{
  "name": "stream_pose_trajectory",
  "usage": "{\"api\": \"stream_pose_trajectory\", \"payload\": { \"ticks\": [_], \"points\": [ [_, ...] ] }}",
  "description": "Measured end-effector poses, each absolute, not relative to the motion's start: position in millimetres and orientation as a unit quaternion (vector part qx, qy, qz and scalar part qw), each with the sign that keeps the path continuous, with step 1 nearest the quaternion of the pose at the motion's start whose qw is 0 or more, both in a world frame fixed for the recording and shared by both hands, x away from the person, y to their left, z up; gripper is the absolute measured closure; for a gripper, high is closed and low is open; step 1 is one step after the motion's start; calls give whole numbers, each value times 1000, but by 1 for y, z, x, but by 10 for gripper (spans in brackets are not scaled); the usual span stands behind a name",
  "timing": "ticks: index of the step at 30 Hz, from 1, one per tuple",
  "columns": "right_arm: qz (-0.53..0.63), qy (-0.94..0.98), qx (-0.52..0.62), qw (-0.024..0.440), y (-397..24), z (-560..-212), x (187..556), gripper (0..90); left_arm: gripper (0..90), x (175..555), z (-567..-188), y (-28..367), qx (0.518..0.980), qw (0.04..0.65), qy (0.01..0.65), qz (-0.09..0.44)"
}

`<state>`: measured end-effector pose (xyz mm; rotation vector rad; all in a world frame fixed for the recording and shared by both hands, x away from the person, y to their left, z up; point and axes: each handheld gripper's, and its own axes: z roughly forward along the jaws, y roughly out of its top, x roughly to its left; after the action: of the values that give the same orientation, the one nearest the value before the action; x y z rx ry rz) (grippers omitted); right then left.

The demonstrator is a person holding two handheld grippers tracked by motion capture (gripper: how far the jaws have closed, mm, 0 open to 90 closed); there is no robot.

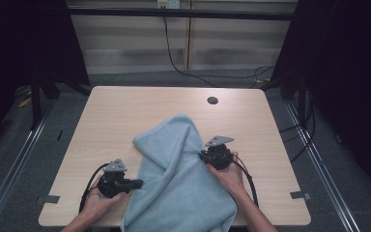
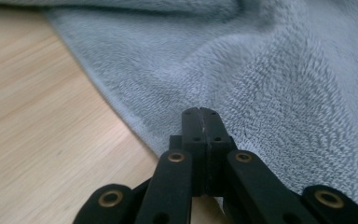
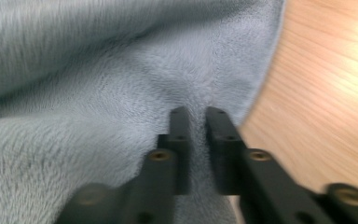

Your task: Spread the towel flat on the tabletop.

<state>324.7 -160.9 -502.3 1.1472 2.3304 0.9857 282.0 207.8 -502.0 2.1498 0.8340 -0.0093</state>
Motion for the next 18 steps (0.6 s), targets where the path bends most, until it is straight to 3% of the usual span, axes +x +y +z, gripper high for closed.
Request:
{"api": "stream_pose_trajectory", "payload": {
  "ticks": [6, 12, 15, 18],
  "points": [
    [356, 808, 425, 200, -200, -484, 274, 866, 892, 282, -502, 208, 846, 407, 343, 0],
    [353, 794, 461, 178, -240, -487, 207, 862, 861, 277, -502, 203, 847, 410, 337, -14],
    [348, 794, 471, 163, -248, -492, 185, 855, 825, 275, -501, 199, 848, 411, 334, -13],
    [365, 785, 472, 167, -253, -489, 187, 807, 799, 281, -499, 199, 844, 413, 342, -7]
  ]
}}
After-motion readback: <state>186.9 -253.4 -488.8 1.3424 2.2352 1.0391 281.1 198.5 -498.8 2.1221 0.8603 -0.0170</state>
